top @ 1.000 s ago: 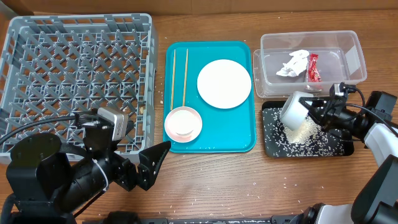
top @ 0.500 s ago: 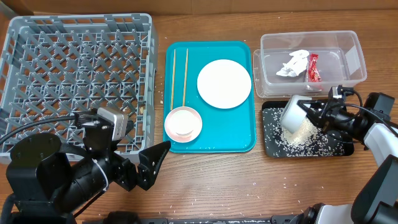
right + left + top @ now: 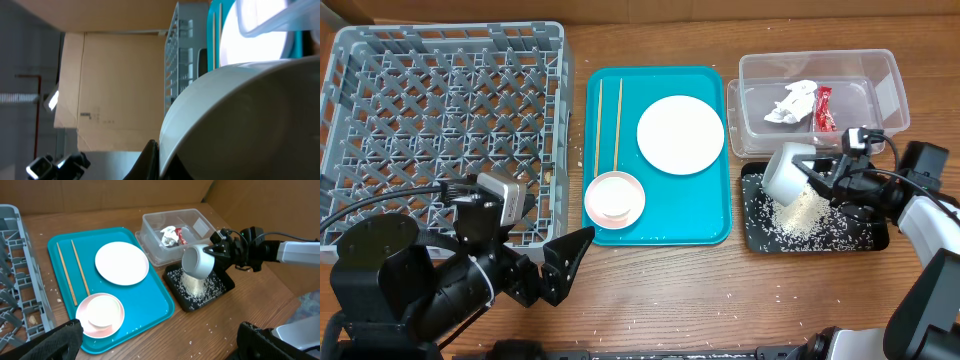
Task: Sort waste into correct bins and load items into the dishwasher
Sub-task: 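Tip the grey bowl over the black tray to pour out the rice, then set the emptied grey bowl back on the teal tray with the right gripper, then grasp the white cup on the teal tray with the right gripper and lift, then hand the white cup from the right gripper to the left gripper, then place the white cup in the dish rack with the left gripper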
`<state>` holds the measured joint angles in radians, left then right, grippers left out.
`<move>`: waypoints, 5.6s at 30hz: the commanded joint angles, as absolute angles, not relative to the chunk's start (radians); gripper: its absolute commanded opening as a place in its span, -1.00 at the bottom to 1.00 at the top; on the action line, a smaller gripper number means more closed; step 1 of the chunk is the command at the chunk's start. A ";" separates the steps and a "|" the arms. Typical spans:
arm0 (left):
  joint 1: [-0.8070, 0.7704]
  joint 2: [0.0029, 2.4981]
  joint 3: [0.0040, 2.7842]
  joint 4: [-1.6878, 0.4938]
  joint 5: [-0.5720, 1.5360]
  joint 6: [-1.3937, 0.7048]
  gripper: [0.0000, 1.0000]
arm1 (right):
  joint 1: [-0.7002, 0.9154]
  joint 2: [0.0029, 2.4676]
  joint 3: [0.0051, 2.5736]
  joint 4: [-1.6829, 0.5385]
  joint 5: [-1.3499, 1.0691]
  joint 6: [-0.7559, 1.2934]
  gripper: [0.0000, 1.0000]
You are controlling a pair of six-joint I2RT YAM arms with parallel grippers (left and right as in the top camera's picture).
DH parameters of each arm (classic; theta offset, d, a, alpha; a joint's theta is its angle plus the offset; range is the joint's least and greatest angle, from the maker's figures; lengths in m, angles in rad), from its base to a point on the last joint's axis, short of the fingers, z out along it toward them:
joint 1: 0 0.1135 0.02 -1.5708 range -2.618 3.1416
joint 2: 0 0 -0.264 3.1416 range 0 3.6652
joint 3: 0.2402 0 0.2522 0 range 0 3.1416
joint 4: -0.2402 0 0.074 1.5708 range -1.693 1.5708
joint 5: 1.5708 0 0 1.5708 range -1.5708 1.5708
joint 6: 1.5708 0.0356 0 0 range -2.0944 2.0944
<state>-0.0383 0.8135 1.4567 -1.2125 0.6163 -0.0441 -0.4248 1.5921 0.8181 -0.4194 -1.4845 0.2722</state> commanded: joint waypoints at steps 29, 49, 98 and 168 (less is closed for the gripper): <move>-0.033 0.810 1.466 -1.212 0.617 -0.022 0.99 | 0.765 1.588 0.972 -0.502 0.253 0.290 -0.92; -0.033 0.810 1.466 -1.221 0.641 -0.074 1.00 | 0.723 1.382 1.327 -0.862 -0.048 0.374 0.51; -0.032 1.127 1.466 -1.158 1.068 -0.115 1.00 | 0.412 1.299 1.507 -0.863 -0.616 0.171 -0.92; -0.046 1.203 1.466 -1.310 0.608 -0.103 0.04 | 0.073 1.213 1.507 -0.788 -1.182 0.161 0.37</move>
